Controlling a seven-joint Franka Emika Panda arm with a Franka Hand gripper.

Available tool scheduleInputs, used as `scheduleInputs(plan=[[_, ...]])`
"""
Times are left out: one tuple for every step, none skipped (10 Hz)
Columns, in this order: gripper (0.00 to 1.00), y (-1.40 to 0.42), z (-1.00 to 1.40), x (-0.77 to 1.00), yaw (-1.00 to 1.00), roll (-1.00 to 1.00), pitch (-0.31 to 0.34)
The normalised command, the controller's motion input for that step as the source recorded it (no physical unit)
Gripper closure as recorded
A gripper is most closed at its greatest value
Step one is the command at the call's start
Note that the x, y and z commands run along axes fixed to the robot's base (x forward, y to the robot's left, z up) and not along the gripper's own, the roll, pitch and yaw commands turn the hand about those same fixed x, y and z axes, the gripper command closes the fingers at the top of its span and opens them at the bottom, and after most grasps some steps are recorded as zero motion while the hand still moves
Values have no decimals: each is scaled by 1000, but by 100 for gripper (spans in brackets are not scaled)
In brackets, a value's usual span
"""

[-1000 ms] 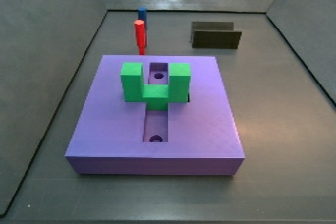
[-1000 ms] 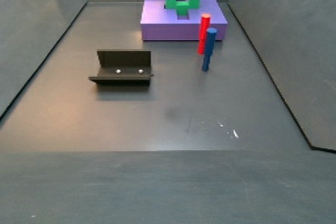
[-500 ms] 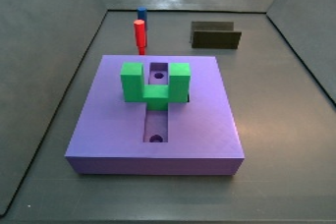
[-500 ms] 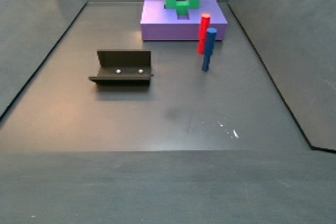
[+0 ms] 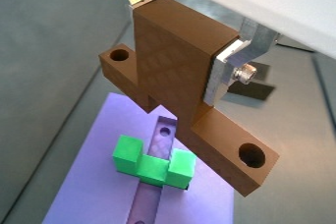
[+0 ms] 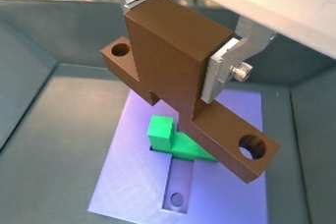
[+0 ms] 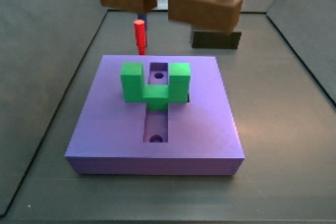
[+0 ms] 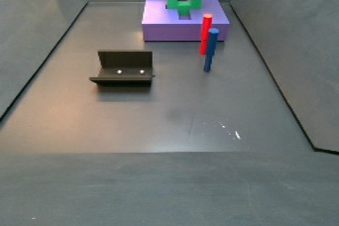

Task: Pick up the brown object. Move up. Move to above the board. Insert the brown object.
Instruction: Insert the brown object.

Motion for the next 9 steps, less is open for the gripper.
scheduleInputs(plan=[[100, -131, -463, 37, -743, 320, 0], [100, 0, -369, 0, -1000, 11, 0], [100, 0, -331, 0, -1000, -49, -23], [100, 0, -329, 0, -1000, -54, -34], [100, -11, -291, 0, -1000, -83, -84], [100, -11, -266, 0, -1000, -103, -111], [100, -26, -274, 0, -1000, -99, -114], [100, -14, -283, 0, -1000, -86, -91], [100, 54, -163, 0, -869, -90, 0]])
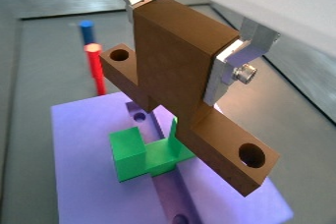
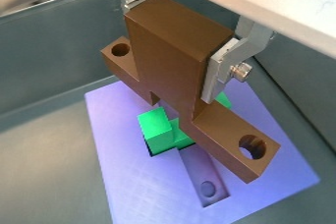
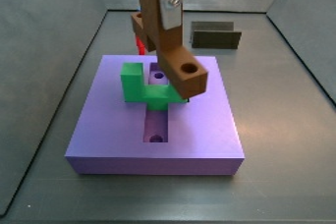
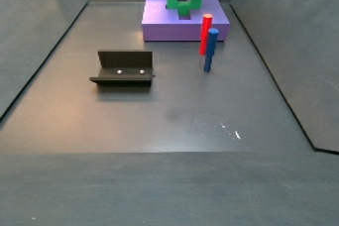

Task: Pick up the brown object. Move up. Move to above the board. Insert the brown object.
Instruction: Insert the brown object.

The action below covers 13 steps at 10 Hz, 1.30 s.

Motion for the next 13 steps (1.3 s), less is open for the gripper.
scheduleInputs(plan=[[100, 94, 0, 117, -851, -47, 79], [100, 40, 229, 0, -814, 69, 119], [100, 0, 60, -63, -806, 216, 126], [100, -3, -149, 0, -774, 133, 89], [100, 0, -243, 0, -597, 19, 79], [100, 0, -306, -86, -329, 0, 0], [100, 0, -337, 0, -20, 0, 0], [100, -26, -291, 0, 0, 0, 0], [100, -23, -211, 0, 0, -53, 0], [100, -23, -294, 0, -26, -43, -50], [100, 0, -314, 0, -137, 0, -37], [100, 0, -326, 0, -191, -41, -27], [100, -43, -366, 0, -220, -29, -30]])
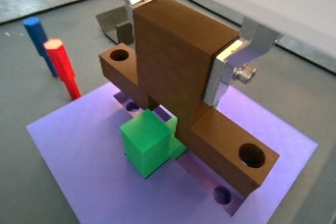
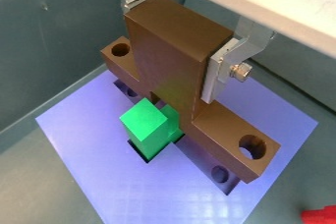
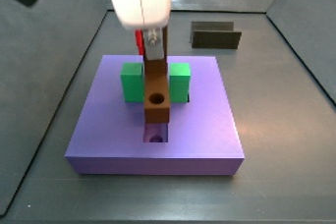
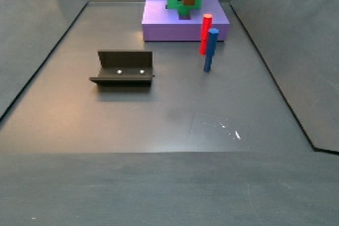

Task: Pick up the brown object. Move up. Move to above the board. Insert the brown object.
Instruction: Insert the brown object.

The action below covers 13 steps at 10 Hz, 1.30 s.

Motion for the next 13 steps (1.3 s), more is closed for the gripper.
scheduleInputs(plan=[[100, -34, -440, -34, -229, -20, -67], [100, -11, -423, -29, -226, -30, -66], [100, -20, -443, -11, -220, -49, -81], [100, 0, -454, 0, -209, -40, -80], [100, 0, -440, 43, -174, -30, 0], [100, 0, -434, 29, -180, 0, 0], [100, 43, -277, 126, -206, 0, 23], [100, 146, -134, 246, -103, 0, 46], [100, 237, 0, 231, 0, 101, 39], [100, 117, -129, 211, 0, 77, 0], [100, 0, -417, 0, -140, 0, -81], [100, -69, -483, 0, -109, -59, -90], [100, -91, -517, -17, -123, -44, -59]])
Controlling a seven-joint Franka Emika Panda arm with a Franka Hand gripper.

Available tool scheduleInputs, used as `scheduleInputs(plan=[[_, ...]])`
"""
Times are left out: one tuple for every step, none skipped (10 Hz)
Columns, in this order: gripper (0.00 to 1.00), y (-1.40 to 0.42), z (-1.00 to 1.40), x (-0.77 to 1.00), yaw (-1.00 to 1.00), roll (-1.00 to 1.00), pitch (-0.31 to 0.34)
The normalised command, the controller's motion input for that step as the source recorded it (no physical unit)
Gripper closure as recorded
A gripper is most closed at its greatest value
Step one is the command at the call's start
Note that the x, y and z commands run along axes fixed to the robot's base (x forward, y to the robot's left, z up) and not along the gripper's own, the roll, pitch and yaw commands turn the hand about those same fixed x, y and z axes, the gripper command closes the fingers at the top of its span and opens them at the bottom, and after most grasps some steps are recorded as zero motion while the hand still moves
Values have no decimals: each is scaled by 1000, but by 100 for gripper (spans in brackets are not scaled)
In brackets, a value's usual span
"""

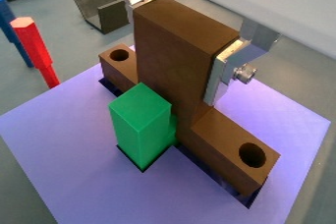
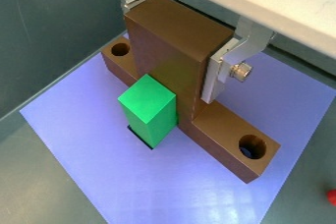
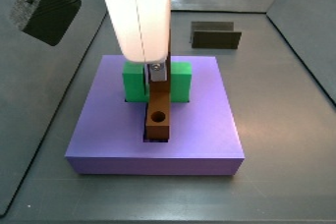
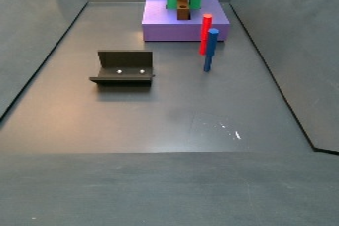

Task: Pick up the brown object. Move up. Move to above the board. Insert the brown object.
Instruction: Insert the brown object.

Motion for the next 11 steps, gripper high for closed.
scheduleInputs(plan=[[100, -66, -397, -191, -37, 0, -3], [100, -106, -337, -134, 0, 0, -49], [100, -26, -340, -229, 0, 0, -49], [100, 17, -326, -100, 0, 0, -44], [100, 29, -383, -83, 0, 27, -36], [100, 0, -549, 0, 0, 26, -50], [100, 0, -689, 0, 0, 36, 0], [100, 0, -817, 0, 0, 123, 0], [100, 0, -817, 0, 0, 164, 36], [100, 0, -86, 94, -14, 0, 13], [100, 0, 0, 0, 0, 0, 0]])
